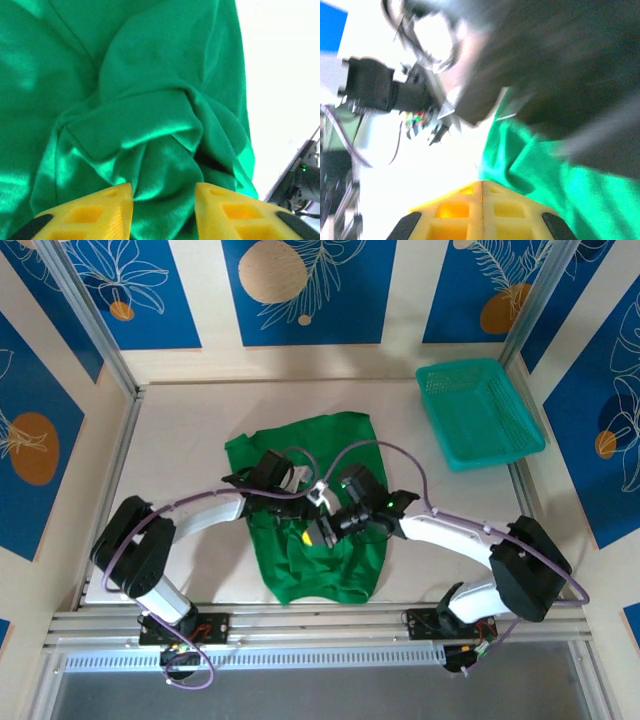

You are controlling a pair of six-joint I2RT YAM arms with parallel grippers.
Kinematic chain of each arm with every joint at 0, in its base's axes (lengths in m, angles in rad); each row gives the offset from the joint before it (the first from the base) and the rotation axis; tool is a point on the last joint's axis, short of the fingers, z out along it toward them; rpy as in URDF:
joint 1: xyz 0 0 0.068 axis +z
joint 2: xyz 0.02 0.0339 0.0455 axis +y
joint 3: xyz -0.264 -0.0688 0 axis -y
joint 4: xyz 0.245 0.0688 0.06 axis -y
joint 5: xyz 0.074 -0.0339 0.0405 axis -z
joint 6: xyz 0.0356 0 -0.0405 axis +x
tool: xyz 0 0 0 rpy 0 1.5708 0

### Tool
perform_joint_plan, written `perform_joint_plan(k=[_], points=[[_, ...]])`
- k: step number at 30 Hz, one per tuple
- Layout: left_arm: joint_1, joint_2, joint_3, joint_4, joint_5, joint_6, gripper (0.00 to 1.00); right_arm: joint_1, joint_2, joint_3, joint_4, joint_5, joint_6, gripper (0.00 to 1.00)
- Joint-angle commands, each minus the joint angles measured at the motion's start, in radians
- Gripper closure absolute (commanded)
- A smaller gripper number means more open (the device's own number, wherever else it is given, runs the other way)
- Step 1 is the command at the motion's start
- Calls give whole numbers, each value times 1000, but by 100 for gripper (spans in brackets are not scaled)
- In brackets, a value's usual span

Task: Fold the inside-out t-shirt

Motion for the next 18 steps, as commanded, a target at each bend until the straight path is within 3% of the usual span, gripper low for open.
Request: perform_joint_plan(k=[1, 3, 5, 8, 11, 15, 18], points=[[1, 42, 17, -35, 10, -20, 58, 56, 28, -87, 46, -76, -15, 100], [-7, 55, 10, -24, -5, -23, 58, 50, -19, -123, 91, -38, 36, 99], [-14, 72, 8, -19, 1, -11, 65, 36, -87, -116, 38, 53, 50, 77], [-14, 68, -19, 15, 67, 8, 81, -31, -176, -75, -85, 187, 55, 65], [-13, 16, -86, 102, 105, 20, 97, -110, -228, -59, -154, 360, 145, 62], [-14, -69, -166, 142, 66, 112, 99, -148, -224, -67, -141, 431, 243, 62], [-14, -114, -246, 283, 70, 148, 100, -146, -155, -45, -123, 428, 226, 62]])
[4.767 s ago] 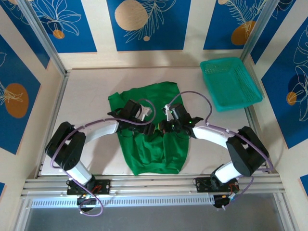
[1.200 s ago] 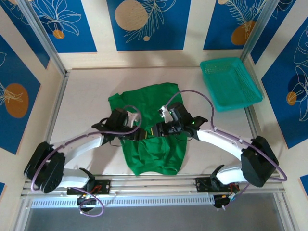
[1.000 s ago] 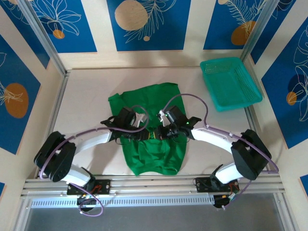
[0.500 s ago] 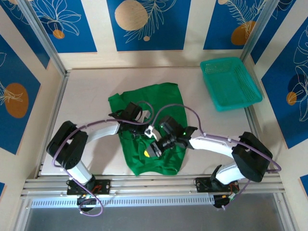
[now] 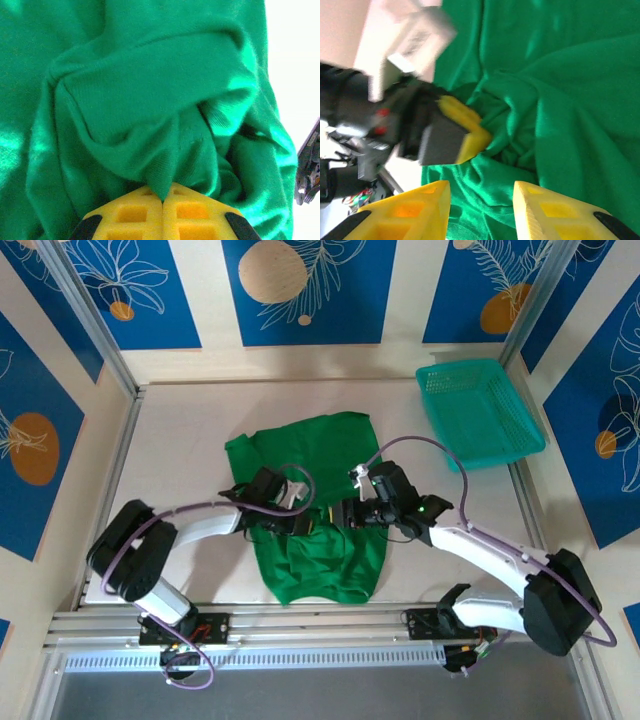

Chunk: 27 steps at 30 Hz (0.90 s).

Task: Fold the inside-out t-shirt

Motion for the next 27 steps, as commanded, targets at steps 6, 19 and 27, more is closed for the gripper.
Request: perform_joint_plan(k=[6, 19, 27], points=[[-7, -81, -125, 314, 66, 98, 100, 28, 253, 107, 1, 36, -16, 54], [-8, -207, -211, 474, 170, 141, 100, -187, 279, 146, -75, 92, 15, 100], [-8, -216, -294, 602, 226, 102, 100, -194, 302, 62, 40, -55, 66, 62]])
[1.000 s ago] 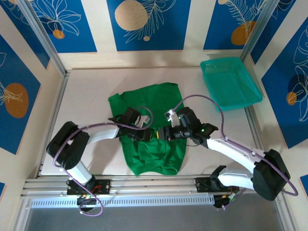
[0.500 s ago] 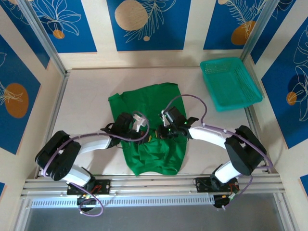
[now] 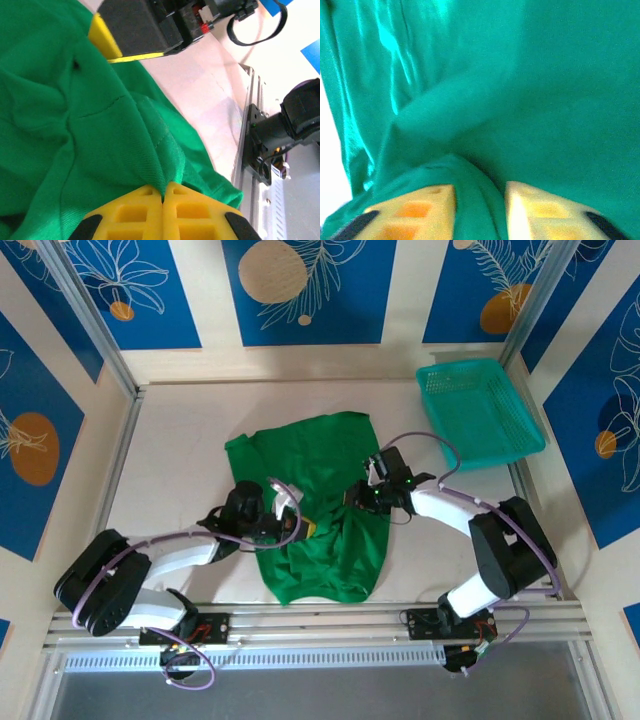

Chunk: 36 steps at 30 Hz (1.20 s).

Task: Fold the inside-out t-shirt

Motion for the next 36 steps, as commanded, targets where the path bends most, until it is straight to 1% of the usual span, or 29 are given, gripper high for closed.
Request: perform_joint_plan(k=[1, 4, 6, 8, 10, 13, 16, 19, 22, 23, 24, 25, 26, 27, 28, 30, 32, 33, 35, 36], points=[[-6, -21, -15, 90, 66, -18, 100, 28, -67, -14, 2, -38, -25, 61], [-6, -27, 7, 68, 98, -19, 100, 86, -222, -42, -30, 3, -123, 55], [-7, -48, 13, 62, 105, -34, 100, 88, -301, -66, -35, -109, -163, 54], [-7, -72, 9, 75, 109, -42, 100, 84, -340, -90, -12, -235, -162, 54], [-7, -88, 20, 42, 113, -21, 100, 92, -331, -111, 26, -277, -149, 54], [-5, -96, 30, 0, 106, -13, 100, 101, -271, -120, 71, -251, -132, 54], [-4, -77, 21, 41, 120, -36, 100, 113, -221, -126, 126, -208, -115, 54], [-4, -60, 29, 43, 134, -51, 100, 123, -193, -128, 160, -197, -82, 54], [-5, -64, -2, 119, 124, -95, 100, 138, -183, -132, 171, -156, -76, 54], [-4, -63, -7, 138, 125, -99, 100, 140, -180, -138, 183, -145, -78, 58], [-4, -58, -5, 139, 128, -100, 100, 138, -176, -146, 200, -144, -77, 68], [-5, -55, 3, 127, 133, -98, 100, 134, -170, -151, 214, -153, -66, 84], [-5, -51, 10, 111, 134, -96, 100, 128, -163, -148, 233, -201, -67, 100], [-6, -49, 14, 94, 129, -93, 100, 123, -159, -136, 236, -248, -65, 100], [-5, -48, 22, 48, 104, -76, 100, 122, -162, -121, 230, -291, -61, 100], [-5, -46, 56, -120, 26, 3, 100, 127, -197, -95, 202, -351, -63, 100], [-2, -44, 102, -304, -106, 77, 95, 131, -255, -74, 142, -368, -57, 100], [2, -39, 118, -370, -165, 90, 93, 132, -281, -69, 121, -376, -51, 100], [21, -12, 158, -492, -285, 93, 96, 127, -328, -61, 87, -419, -40, 100], [32, 6, 173, -532, -324, 91, 96, 127, -340, -59, 80, -443, -33, 100]])
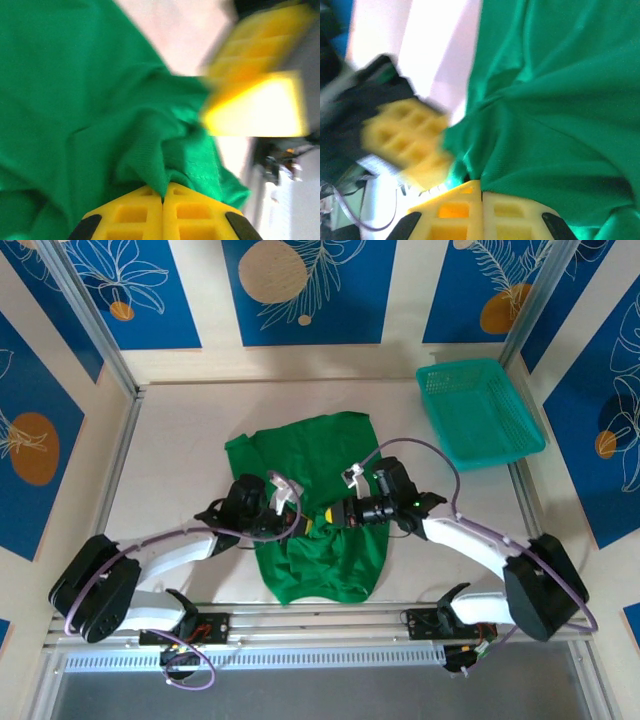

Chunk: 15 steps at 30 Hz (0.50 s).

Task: Fold the inside-out t-shirt

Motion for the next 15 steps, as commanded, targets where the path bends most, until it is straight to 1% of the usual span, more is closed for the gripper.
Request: perform_joint_plan(k=[1, 3, 4, 5, 7, 9, 11, 13, 15], points=[[33, 60, 77, -281, -228, 54, 94, -2, -73, 40, -45, -141, 38, 100], [44, 112, 120, -332, -246, 55, 87, -2, -76, 20, 9, -199, 85, 100], [46, 130, 139, -352, -251, 49, 82, -1, -75, 10, 38, -213, 115, 100], [46, 140, 151, -364, -262, 38, 75, -2, -75, 4, 58, -221, 137, 100], [48, 148, 161, -361, -268, 28, 69, -2, -74, 5, 63, -221, 152, 100], [50, 149, 175, -368, -264, 33, 67, 0, -65, 9, 50, -198, 142, 100], [52, 133, 192, -400, -248, 33, 67, -2, -42, 18, -14, -123, 127, 100], [50, 82, 180, -404, -195, 24, 67, -11, -5, 37, -69, -90, 122, 100], [49, 3, 143, -383, -130, 15, 66, -18, 32, 51, -80, -92, 121, 100]])
